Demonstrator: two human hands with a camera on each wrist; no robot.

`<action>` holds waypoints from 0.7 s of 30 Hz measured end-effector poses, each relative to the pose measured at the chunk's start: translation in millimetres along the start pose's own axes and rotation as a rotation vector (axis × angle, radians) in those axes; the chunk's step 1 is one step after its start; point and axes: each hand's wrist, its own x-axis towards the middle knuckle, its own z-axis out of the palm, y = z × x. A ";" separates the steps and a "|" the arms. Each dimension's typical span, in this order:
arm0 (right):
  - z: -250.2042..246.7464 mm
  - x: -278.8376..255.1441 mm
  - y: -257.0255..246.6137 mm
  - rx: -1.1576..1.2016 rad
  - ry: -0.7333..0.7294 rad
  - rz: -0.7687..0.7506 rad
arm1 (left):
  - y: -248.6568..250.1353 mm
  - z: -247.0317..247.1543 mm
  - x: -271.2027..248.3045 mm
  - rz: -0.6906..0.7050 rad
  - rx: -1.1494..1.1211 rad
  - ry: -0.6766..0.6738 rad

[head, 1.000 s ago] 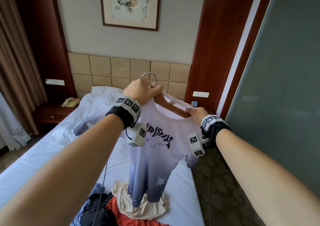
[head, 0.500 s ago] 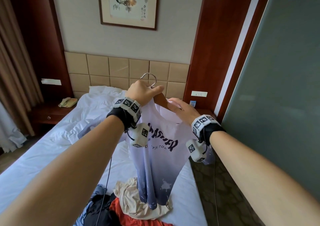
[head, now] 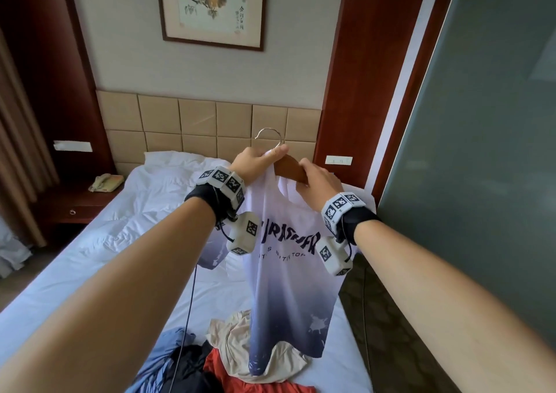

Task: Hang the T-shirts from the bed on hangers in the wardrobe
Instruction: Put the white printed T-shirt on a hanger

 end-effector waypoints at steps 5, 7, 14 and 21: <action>6.0 1.3 -7.2 0.046 0.055 0.185 | -19.4 -13.6 -2.9 -0.035 0.066 0.006; 6.2 -0.5 -10.5 0.076 0.076 0.236 | -26.4 -21.0 -5.8 -0.051 0.118 0.026; 18.0 -9.0 -24.2 0.189 0.224 0.343 | -53.8 -46.0 -10.3 -0.084 0.295 0.036; 30.4 -5.3 -40.1 0.241 0.295 0.447 | -88.4 -76.8 -19.1 -0.182 0.260 0.136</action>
